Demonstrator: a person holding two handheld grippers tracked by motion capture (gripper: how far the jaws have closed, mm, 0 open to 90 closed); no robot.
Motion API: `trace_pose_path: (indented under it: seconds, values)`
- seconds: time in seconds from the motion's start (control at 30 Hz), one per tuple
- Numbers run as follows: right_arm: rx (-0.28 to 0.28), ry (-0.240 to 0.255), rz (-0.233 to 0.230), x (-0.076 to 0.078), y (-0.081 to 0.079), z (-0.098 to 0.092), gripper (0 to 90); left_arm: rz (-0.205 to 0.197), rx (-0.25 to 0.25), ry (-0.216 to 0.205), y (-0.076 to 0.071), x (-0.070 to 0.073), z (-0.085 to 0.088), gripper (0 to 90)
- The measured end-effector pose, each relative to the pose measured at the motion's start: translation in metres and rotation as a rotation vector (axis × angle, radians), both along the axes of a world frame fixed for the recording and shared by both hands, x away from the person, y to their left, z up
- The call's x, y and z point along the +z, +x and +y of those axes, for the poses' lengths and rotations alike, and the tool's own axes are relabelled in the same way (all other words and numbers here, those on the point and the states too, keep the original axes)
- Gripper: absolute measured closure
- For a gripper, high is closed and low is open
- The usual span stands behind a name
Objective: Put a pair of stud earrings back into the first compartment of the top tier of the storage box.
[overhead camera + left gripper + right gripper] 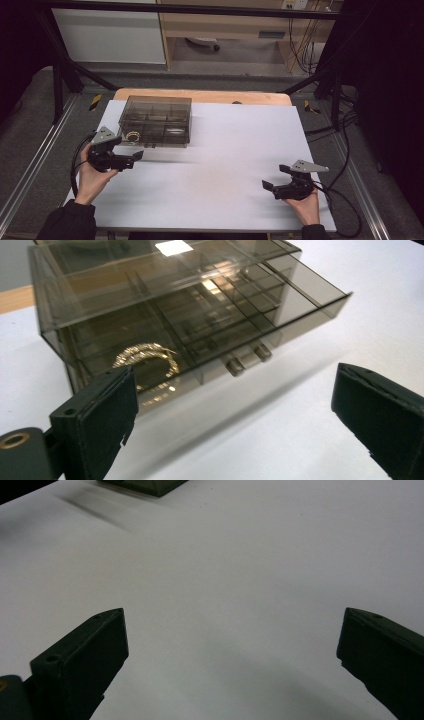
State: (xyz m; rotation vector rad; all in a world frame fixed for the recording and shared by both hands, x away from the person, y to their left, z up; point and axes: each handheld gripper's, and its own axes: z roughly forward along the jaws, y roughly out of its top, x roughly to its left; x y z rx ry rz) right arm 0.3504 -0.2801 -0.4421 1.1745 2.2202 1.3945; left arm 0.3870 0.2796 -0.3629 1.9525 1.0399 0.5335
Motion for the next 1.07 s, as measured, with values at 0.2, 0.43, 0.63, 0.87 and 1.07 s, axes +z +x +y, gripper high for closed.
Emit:
trace_pose_path:
  seconds: [0.2,0.43,0.63,0.87,1.07]
  values:
    - [0.003,0.000,0.001,0.000,0.000,0.000,0.6,-0.005,-0.015,-0.004,-0.011,-0.015,-0.003,4.7]
    - [0.004,0.000,0.001,0.000,0.000,0.000,0.6,-0.016,-0.031,-0.008,-0.026,-0.035,-0.002,5.1]
    - [0.006,0.000,0.000,-0.001,0.000,0.001,0.6,-0.001,-0.038,-0.009,-0.030,-0.055,0.001,5.1]
    - [0.007,0.000,0.005,-0.002,-0.001,0.000,0.6,0.019,-0.041,-0.005,-0.028,-0.070,0.003,5.1]
    - [0.013,-0.006,0.009,-0.004,-0.001,0.001,0.6,0.035,-0.040,-0.008,-0.026,-0.077,0.005,5.1]
